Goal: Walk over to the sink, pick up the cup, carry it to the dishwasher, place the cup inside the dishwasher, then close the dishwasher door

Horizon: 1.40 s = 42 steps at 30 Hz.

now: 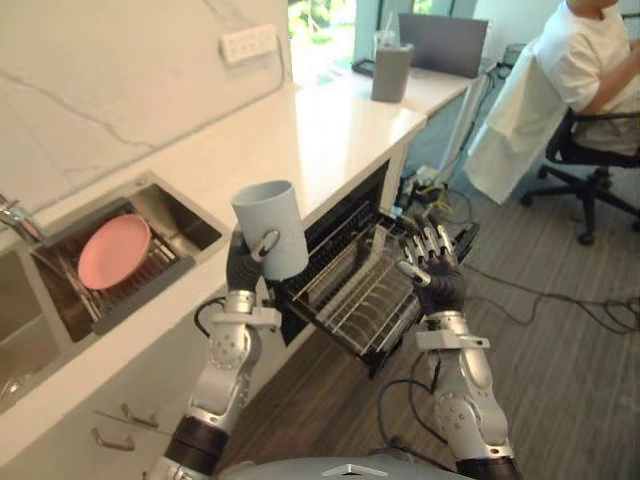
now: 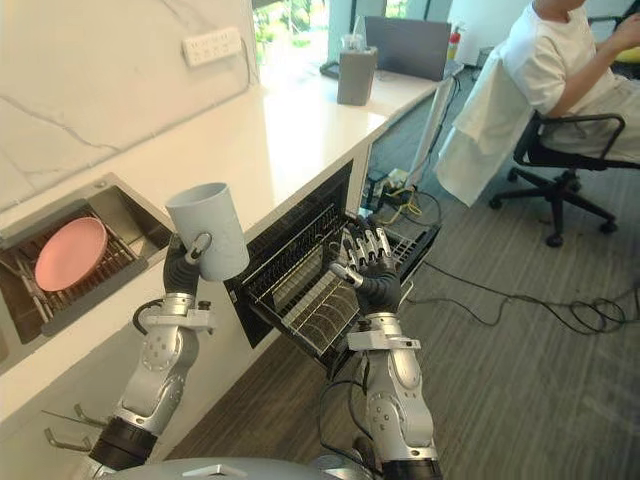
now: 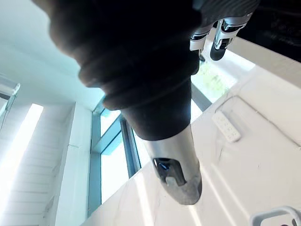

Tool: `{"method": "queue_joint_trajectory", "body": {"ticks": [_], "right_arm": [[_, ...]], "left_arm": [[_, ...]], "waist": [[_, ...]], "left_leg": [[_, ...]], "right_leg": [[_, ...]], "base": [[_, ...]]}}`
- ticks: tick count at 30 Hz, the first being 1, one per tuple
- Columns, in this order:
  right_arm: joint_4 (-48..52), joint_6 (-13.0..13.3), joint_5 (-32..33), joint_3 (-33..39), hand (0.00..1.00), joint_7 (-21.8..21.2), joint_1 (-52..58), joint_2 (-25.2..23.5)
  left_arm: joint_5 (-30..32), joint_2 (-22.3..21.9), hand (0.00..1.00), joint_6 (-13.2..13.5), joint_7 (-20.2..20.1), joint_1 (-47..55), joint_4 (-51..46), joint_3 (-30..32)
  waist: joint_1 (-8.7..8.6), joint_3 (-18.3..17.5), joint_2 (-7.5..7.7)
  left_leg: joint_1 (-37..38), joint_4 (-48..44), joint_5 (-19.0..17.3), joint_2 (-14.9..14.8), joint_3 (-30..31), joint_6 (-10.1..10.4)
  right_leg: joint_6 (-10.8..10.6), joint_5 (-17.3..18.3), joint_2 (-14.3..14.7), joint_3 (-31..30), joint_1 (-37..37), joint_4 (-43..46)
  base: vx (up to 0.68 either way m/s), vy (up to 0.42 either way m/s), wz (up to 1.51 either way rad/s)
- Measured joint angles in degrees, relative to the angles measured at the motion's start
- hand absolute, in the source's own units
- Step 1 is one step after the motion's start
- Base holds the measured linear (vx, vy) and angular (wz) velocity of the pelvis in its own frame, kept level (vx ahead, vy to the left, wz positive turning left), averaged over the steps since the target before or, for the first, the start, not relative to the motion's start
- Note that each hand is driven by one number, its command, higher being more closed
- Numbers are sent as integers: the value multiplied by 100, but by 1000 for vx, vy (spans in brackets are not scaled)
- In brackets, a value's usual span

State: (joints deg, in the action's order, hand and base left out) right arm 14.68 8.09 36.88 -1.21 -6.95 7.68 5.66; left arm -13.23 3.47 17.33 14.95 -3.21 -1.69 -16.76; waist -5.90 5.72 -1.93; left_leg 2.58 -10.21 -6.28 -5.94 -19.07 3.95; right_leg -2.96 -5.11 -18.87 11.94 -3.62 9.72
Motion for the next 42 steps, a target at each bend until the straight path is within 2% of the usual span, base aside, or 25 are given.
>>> {"method": "queue_joint_trajectory", "body": {"ticks": [1,3,5,7,9,11,13,14,16,17,22,26,28,31,35,38,42], "right_arm": [[0,-60,-2,-10,0,-45,-4,-96],[0,-85,-2,-68,0,-172,-5,-123],[-1,-90,-10,-63,0,-307,56,-153],[-42,-87,-26,-32,0,-357,145,-170],[-112,-75,-25,-55,0,-451,134,-169],[-122,-36,-11,-102,0,-522,125,-172],[-122,-32,1,-174,0,-563,119,-172],[-123,-33,94,-175,0,-608,103,-156],[-123,-38,254,-166,0,-677,72,-59],[-123,-67,467,-151,0,-710,11,42],[-93,-137,1135,-141,0,-770,-252,213],[-82,-439,1352,-278,0,-947,-334,189],[25,-661,1532,-315,0,-1017,-389,193],[60,-792,1678,-348,0,-1023,-445,229],[61,-982,1688,-713,0,-891,-675,346],[62,-1040,1690,-1055,0,-773,-874,340],[63,-1109,1681,-1271,0,-461,-960,339]], "left_arm": [[3,5,100,-127,68,0,-3,85],[2,6,100,-193,135,-6,-12,150],[-3,-2,100,-231,97,-15,-62,201],[-3,-26,100,-243,4,-13,-65,114],[8,-45,100,-230,-33,-26,-65,42],[202,-45,100,-166,-16,-30,-60,30],[476,-43,100,-76,58,-37,-60,-46],[714,-47,100,-37,191,-44,-54,-106],[1028,-54,100,-5,351,-59,-34,-194],[1474,-51,100,20,575,-122,16,-310],[2750,4,100,264,1290,-329,45,-364],[3670,109,100,262,2012,-437,314,-362],[4142,105,100,158,2417,-444,490,-388],[4549,108,100,18,2808,-448,522,-443],[4970,117,100,-323,3295,-634,674,-633],[5013,122,100,-549,3476,-740,802,-717],[5165,119,100,-662,3605,-769,969,-876]], "waist": [[15,-3,-8],[24,-10,-7],[25,-6,1],[20,3,-2],[88,12,17],[155,11,84],[220,5,178],[229,-9,204],[232,-18,154],[224,-17,156],[238,-36,201],[262,-79,265],[257,-83,271],[255,-86,271],[264,-114,283],[266,-138,277],[261,-145,269]], "left_leg": [[19,-96,0,-43,-184,-3],[114,-59,-55,-82,-318,7],[157,-46,-149,-101,-352,31],[244,51,-158,-131,-298,46],[329,168,-175,-183,-298,92],[362,248,-227,-206,-311,153],[366,298,-221,-200,-314,222],[367,357,-161,-199,-312,294],[380,460,-38,-278,-294,350],[449,589,78,-318,-287,385],[639,833,165,-325,-337,417],[658,945,235,-302,-434,408],[658,945,270,-299,-434,412],[658,982,316,-294,-408,413],[658,1100,411,-274,-296,402],[660,1144,458,-271,-258,395],[660,1178,491,-273,-133,394]], "right_leg": [[3,-222,40,254,-70,-36],[-16,-460,132,428,-34,-292],[-157,-617,204,433,2,-521],[-177,-630,261,449,168,-664],[-330,-730,357,454,346,-894],[-406,-675,397,459,440,-1083],[-632,-484,397,477,483,-1166],[-680,-362,423,493,495,-1190],[-648,-345,522,552,494,-1194],[-622,-332,585,590,516,-1198],[-608,-339,634,573,605,-1222],[-579,-364,639,537,574,-1287],[-575,-367,642,544,574,-1299],[-575,-368,644,577,580,-1302],[-568,-373,643,629,595,-1302],[-568,-373,643,640,612,-1302],[-567,-371,642,756,699,-1320]], "base": [[157,166,-93],[124,84,-71],[87,13,-40],[50,-17,4],[-18,-49,-2],[-51,-86,-8],[-33,-104,1],[-14,-97,6],[1,-83,8],[11,-79,6],[-22,-20,-2],[-32,-7,-4],[0,0,0],[-12,-12,6],[-22,-7,10],[-39,-7,8],[-42,-7,16]]}}
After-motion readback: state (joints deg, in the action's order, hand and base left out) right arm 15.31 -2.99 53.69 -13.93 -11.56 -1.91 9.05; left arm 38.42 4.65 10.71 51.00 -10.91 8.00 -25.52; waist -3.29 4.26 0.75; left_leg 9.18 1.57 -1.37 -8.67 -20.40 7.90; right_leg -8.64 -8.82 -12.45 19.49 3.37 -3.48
